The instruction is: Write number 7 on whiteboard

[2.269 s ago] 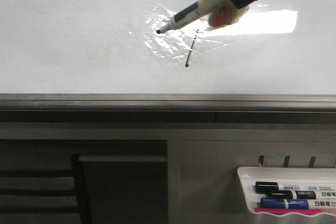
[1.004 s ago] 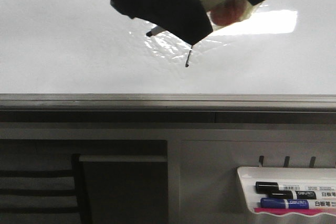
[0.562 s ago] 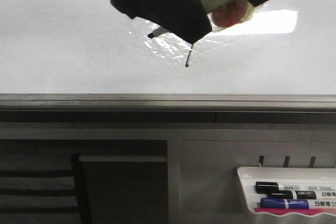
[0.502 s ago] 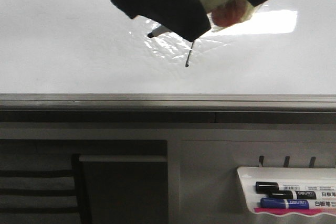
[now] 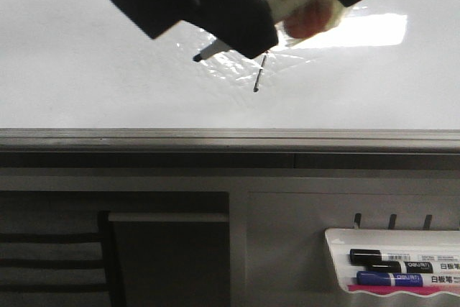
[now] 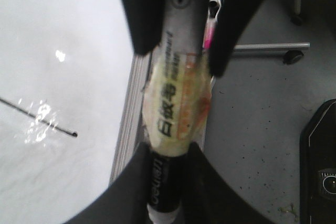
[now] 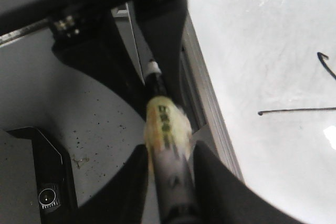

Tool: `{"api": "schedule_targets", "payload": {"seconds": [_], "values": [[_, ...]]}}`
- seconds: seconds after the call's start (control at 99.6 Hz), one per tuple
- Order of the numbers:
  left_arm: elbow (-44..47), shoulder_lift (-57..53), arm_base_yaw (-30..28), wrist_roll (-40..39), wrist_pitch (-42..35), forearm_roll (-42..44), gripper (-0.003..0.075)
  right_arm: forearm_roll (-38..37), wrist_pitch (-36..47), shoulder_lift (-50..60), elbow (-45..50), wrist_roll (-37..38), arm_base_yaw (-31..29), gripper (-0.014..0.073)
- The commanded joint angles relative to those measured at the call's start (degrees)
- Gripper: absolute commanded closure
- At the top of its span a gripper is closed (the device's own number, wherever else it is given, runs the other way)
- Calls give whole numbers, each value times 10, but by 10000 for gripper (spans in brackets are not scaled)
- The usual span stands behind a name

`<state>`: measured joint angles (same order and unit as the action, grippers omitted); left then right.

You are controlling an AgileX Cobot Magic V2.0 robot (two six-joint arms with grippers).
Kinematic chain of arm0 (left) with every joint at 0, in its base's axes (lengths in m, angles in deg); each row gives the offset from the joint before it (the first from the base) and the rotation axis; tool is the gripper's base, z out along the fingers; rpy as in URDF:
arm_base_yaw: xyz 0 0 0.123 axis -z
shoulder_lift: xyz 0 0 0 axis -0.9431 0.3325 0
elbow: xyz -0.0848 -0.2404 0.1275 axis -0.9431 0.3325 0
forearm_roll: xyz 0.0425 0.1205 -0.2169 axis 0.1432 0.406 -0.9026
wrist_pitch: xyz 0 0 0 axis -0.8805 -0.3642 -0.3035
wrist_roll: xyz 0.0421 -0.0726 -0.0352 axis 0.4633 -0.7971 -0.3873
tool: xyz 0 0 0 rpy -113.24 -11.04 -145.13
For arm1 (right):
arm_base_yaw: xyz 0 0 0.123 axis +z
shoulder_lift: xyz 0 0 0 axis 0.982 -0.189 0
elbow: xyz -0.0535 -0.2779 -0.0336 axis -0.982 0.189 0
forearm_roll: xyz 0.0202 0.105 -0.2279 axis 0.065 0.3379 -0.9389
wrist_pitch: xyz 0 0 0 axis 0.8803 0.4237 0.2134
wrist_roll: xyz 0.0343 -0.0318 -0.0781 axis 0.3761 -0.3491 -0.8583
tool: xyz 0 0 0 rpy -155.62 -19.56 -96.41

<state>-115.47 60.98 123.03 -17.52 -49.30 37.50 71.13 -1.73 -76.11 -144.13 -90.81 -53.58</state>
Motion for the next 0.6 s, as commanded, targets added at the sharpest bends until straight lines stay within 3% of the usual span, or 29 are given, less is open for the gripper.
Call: {"api": "schedule_targets", "payload": {"seconds": [0.0,0.07,0.201,0.331,0.452,0.592], "values": [[-21,-35,-18,-54,-2,21,741,13,22,29,-20,29,-18,257],[-21,-49,-40,-106,26,50,741,13,16,47,-20,47,-39,216],[-20,-76,-97,-218,79,102,741,13,12,81,-20,56,-77,218],[13,-100,-183,-339,85,161,741,13,9,92,-20,56,-103,218],[53,-106,-273,-457,39,198,741,13,7,91,-17,58,-108,218],[105,-105,-372,-506,-73,175,741,13,7,82,-12,58,-108,218]]}}
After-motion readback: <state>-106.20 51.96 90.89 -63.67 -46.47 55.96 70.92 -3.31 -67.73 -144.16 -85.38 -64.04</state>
